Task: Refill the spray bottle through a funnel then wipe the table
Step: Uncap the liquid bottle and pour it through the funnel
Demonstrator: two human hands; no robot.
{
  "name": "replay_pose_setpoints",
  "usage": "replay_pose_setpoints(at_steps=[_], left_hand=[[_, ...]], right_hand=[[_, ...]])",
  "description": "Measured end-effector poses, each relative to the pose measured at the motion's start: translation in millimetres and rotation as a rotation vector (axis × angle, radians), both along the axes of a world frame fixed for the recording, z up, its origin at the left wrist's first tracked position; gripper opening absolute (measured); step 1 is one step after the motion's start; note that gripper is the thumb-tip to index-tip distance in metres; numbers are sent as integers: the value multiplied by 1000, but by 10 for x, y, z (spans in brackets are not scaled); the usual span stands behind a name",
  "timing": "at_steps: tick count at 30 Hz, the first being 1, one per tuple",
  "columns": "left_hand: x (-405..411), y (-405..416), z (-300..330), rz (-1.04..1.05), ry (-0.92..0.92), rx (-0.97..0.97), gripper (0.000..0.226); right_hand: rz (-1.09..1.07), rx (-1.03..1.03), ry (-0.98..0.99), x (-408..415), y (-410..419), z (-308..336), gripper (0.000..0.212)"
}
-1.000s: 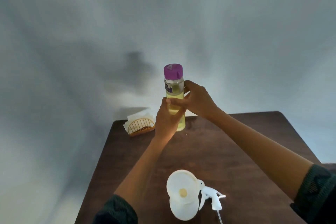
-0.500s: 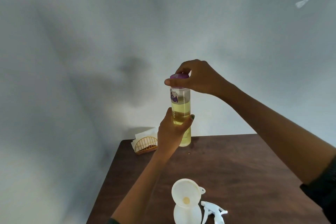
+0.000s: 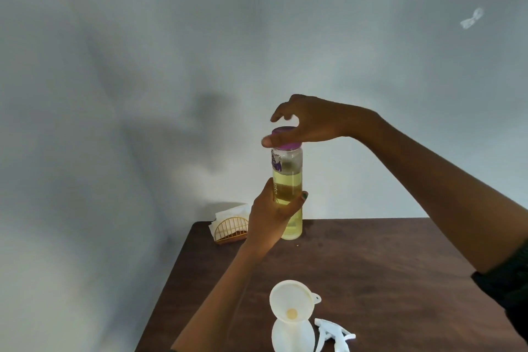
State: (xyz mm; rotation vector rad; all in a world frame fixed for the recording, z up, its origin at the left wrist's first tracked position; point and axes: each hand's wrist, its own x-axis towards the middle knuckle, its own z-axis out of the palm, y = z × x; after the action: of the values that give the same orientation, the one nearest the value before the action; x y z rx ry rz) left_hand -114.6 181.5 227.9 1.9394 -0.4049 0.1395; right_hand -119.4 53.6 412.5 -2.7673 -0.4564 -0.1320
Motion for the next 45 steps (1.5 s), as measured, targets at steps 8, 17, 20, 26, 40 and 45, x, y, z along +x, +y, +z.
replay_pose_setpoints(at_steps=[8,17,20,26,40,45], left_hand=[[-24,-11,-13,-8,8,-15,51],[-57,-27,-43,-13,23,-7,61],[-53,-28,-81,-10,28,-4,62],[-37,-42,-98,-34,24,-17,44],[-32,-71,-173,-55,24,-35,44],[-46,-77,-219,-61,26,-36,42]], right_hand=[[206,-33,179,-81,53,94,37],[160,-100,96,-68,43,74,31],[170,-78,142,-112,33,91,41],[48,-134,74,-28,46,-17,38],[169,-96,100,-39,-11,-83,27],[125,-102,97,-44,-43,-108,44]])
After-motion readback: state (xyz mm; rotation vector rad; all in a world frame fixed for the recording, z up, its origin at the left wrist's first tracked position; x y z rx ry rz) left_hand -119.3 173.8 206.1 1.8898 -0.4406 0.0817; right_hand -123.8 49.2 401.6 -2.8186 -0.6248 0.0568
